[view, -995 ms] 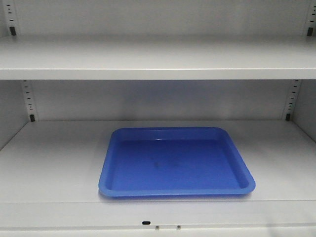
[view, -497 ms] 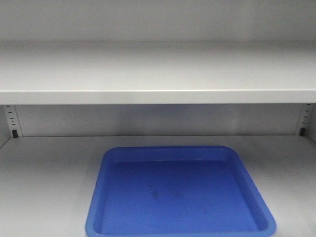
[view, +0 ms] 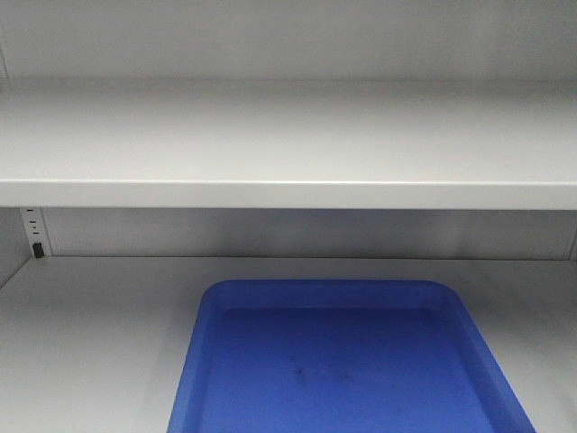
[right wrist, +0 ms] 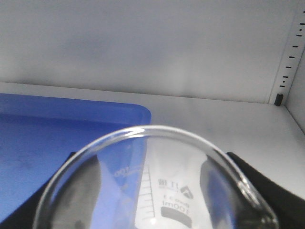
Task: Pick beaker and place in left cabinet
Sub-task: 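Approach the open cabinet shelf holding the blue tray, then lower the held beaker onto the blue tray with the right gripper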
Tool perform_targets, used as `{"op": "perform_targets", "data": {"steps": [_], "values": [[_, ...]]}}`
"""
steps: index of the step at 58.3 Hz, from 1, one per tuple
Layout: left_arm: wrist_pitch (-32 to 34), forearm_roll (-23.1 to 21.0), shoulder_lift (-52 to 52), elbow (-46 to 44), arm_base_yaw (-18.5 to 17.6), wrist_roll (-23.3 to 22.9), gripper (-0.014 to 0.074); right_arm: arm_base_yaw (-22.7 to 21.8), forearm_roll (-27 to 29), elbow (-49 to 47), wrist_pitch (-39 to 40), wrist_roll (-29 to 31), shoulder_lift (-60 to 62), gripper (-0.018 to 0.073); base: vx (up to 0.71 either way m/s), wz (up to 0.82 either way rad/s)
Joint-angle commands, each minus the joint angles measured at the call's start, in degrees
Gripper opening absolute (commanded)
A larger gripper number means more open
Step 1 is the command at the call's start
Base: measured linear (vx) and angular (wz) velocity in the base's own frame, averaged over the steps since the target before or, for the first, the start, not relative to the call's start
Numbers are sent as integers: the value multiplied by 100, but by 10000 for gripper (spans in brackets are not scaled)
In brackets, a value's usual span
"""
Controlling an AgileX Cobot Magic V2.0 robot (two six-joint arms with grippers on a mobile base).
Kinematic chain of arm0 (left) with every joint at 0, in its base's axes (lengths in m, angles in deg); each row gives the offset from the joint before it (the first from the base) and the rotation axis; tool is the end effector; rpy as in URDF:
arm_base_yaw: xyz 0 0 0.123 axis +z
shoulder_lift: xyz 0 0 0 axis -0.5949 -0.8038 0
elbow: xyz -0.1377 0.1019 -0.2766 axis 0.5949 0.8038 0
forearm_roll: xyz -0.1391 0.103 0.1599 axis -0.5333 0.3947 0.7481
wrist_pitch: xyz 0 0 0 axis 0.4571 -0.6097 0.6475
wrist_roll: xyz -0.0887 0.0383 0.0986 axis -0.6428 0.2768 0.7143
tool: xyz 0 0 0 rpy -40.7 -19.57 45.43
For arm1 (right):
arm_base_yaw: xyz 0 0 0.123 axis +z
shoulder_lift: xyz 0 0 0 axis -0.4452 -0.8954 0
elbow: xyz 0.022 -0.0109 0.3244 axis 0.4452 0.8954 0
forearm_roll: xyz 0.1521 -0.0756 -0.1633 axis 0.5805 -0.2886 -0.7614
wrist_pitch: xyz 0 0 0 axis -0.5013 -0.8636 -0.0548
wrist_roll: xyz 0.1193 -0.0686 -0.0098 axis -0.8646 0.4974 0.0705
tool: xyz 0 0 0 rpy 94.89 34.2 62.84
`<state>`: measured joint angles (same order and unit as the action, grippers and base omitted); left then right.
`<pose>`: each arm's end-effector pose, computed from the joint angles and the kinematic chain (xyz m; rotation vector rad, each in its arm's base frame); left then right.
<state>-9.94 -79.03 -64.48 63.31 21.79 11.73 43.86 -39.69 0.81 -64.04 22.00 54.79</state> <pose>0.0453 -0.0119 0.2050 0.2439 1.4959 -0.1530 0.1165 0.0105 0.3458 -0.1795 1.7483 0.0251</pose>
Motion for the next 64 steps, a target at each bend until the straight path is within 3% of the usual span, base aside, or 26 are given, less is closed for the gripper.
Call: {"op": "perform_targets", "data": {"steps": [1, 32, 46, 56, 64], "values": [[481, -47, 111, 94, -22, -19, 1, 1, -137, -170, 382, 46, -21, -6, 0, 0], [481, -47, 111, 94, -22, -19, 1, 1, -81, -170, 384, 11, -21, -6, 0, 0], [481, -47, 111, 94, -22, -19, 1, 1, 76, -170, 914, -366, -119, -6, 0, 0], [481, -47, 111, 94, -22, -19, 1, 6, 100, -170, 1926, -406, -914, -3, 0, 0], [481, -47, 111, 94, -22, -19, 1, 6, 50, -170, 3616, -400, -1948, -3, 0, 0]]}}
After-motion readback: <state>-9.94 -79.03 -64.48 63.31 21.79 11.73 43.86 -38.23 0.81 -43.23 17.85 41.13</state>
